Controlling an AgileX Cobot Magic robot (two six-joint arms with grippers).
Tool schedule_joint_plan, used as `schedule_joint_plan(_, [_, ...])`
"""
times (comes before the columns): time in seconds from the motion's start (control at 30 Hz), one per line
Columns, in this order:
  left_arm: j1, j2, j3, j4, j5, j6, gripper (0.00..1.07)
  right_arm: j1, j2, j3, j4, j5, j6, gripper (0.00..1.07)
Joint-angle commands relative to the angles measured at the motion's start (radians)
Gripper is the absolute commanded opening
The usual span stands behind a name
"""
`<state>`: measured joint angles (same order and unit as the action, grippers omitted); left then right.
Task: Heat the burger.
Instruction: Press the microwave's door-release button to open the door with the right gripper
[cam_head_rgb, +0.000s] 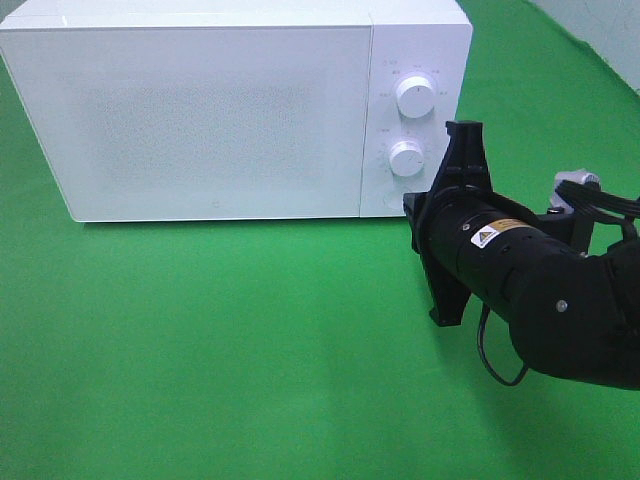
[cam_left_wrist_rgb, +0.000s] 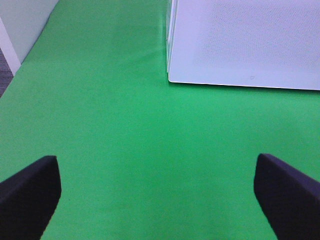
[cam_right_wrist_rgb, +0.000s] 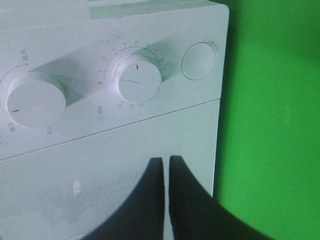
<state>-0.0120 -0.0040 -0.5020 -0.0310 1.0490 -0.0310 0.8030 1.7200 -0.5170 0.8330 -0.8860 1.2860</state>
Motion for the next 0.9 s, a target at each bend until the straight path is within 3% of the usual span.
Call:
schedule_joint_plan(0.03, [0.002,-0.022,0.002,0.001,-0.009,0.001,0.97,0.002,-0.002,-0.01,0.003,0.009,0.026,0.0])
schedule_joint_plan(0.5, [0.002,-0.022,0.002,0.001,-0.009,0.001,0.97,0.001,0.099,-0.01,-0.033,-0.04,0.125,0.0])
schedule_joint_plan(0.9, [0.002,-0.022,0.002,0.001,-0.009,0.001,0.97,-0.114,0.211,-0.084,-0.161,-0.052,0.185,0.0])
